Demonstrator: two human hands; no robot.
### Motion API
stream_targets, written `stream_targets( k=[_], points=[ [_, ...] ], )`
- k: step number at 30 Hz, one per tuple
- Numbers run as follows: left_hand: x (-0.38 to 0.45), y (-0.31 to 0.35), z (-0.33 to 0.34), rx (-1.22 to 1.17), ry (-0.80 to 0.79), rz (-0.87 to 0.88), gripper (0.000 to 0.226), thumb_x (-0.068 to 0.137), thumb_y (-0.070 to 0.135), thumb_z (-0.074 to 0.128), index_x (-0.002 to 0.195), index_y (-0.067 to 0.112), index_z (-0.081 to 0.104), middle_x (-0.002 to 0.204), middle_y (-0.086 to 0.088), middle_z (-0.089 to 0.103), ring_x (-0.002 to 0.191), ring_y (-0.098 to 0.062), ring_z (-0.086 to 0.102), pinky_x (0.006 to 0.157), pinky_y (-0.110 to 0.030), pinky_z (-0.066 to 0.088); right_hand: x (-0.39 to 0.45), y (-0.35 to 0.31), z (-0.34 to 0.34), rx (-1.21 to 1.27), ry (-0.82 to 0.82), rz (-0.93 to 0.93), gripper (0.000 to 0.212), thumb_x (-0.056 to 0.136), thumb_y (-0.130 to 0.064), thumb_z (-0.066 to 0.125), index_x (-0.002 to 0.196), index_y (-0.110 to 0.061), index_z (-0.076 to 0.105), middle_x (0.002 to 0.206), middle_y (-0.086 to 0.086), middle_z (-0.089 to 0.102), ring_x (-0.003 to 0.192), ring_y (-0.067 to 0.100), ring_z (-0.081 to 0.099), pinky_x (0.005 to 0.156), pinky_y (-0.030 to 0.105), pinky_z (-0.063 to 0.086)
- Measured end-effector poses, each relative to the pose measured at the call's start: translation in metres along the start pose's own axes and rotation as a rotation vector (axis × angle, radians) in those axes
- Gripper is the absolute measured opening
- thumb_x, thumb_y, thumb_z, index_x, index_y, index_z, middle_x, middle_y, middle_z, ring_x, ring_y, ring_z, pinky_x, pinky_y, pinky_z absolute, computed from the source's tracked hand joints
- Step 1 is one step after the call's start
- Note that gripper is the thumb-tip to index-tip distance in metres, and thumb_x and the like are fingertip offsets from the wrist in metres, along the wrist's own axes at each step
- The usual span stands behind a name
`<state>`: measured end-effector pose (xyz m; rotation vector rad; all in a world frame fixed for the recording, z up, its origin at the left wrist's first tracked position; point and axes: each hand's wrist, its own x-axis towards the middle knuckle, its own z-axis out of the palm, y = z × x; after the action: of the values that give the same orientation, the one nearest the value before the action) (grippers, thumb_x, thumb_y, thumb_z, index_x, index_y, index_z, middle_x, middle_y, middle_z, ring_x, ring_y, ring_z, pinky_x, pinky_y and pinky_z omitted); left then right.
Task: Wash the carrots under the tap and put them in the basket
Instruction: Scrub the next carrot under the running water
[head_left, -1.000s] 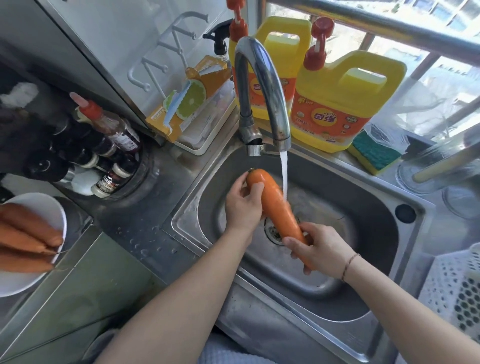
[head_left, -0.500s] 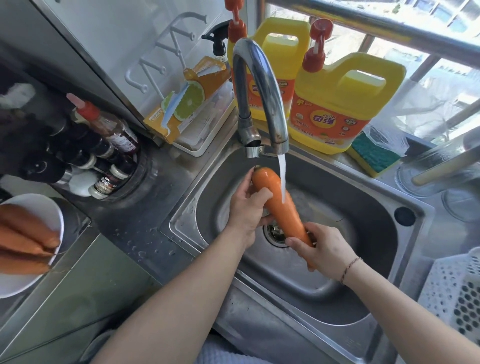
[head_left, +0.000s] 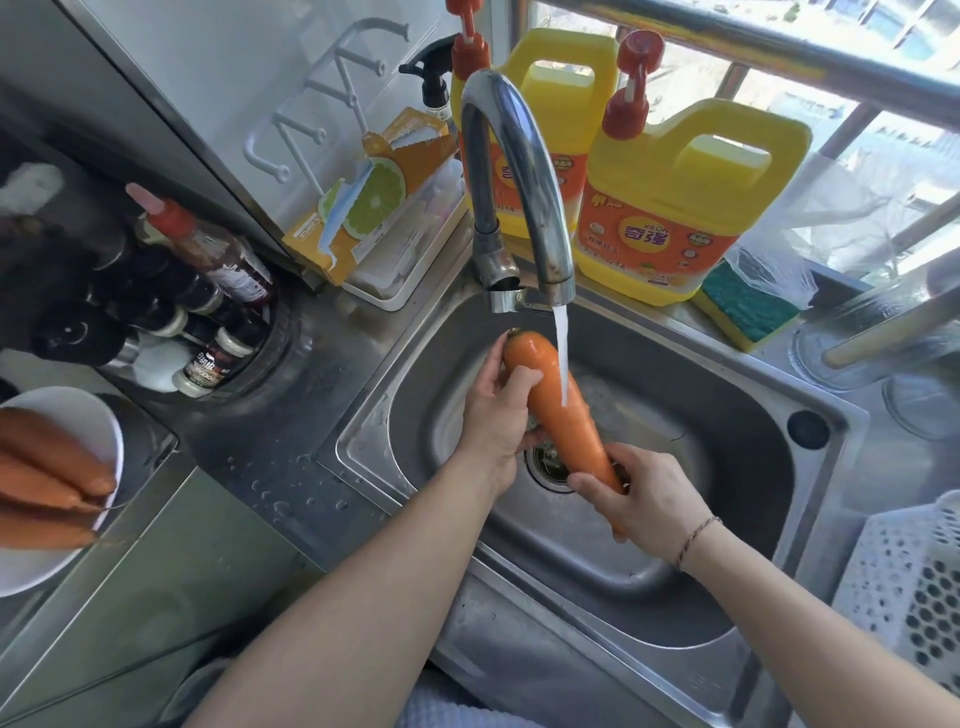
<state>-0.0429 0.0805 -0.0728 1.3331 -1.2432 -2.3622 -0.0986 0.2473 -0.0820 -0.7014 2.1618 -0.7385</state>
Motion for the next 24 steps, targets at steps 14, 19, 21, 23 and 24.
stream_targets(
  k=[14,19,21,23,24],
  points=[
    [0.002,-0.004,-0.003,-0.119,-0.122,-0.029,0.053,0.101,0.020,0.050,0.145,0.046,0.037,0.126,-0.012,0.062,0.099,-0.028,0.067,0.088,-0.052,0.054,0.001,0.001,-0.003,-0.009,0.043,-0.035,0.029,0.085,-0.054,0.066,0.076,-0.029,0.055,0.057,-0.006,0.062,0.040,0.009,0.061,0.048,0.022,0.049],
    [0.001,-0.012,-0.002,-0.084,-0.168,0.007,0.088,0.089,-0.011,0.056,0.152,0.043,0.025,0.130,-0.003,0.057,0.110,-0.024,0.059,0.079,-0.039,0.058,-0.001,0.006,-0.002,0.035,0.084,-0.025,0.031,0.083,-0.052,0.069,0.075,-0.024,0.058,0.056,-0.002,0.061,0.039,0.011,0.061,0.048,0.026,0.050],
    [0.001,-0.017,-0.002,-0.058,-0.197,0.022,0.095,0.086,-0.016,0.058,0.153,0.040,0.021,0.133,-0.002,0.056,0.113,-0.021,0.059,0.082,-0.038,0.058,-0.002,0.008,-0.002,0.042,0.091,-0.023,0.029,0.084,-0.050,0.069,0.075,-0.025,0.059,0.055,-0.003,0.061,0.039,0.012,0.060,0.049,0.027,0.051],
    [0.001,-0.019,0.000,-0.008,-0.188,0.057,0.090,0.084,-0.016,0.061,0.149,0.037,0.029,0.128,-0.001,0.060,0.110,-0.019,0.061,0.083,-0.039,0.058,-0.003,0.009,-0.002,0.056,0.093,-0.021,0.028,0.084,-0.050,0.069,0.076,-0.024,0.060,0.055,-0.003,0.062,0.039,0.012,0.061,0.050,0.029,0.053],
    [0.000,-0.019,0.002,0.016,-0.165,0.077,0.085,0.084,-0.014,0.063,0.146,0.037,0.033,0.124,-0.001,0.062,0.108,-0.019,0.062,0.084,-0.039,0.058,-0.003,0.009,-0.003,0.061,0.095,-0.024,0.028,0.084,-0.049,0.069,0.077,-0.024,0.060,0.057,-0.002,0.063,0.040,0.012,0.061,0.050,0.031,0.054]
  ],
)
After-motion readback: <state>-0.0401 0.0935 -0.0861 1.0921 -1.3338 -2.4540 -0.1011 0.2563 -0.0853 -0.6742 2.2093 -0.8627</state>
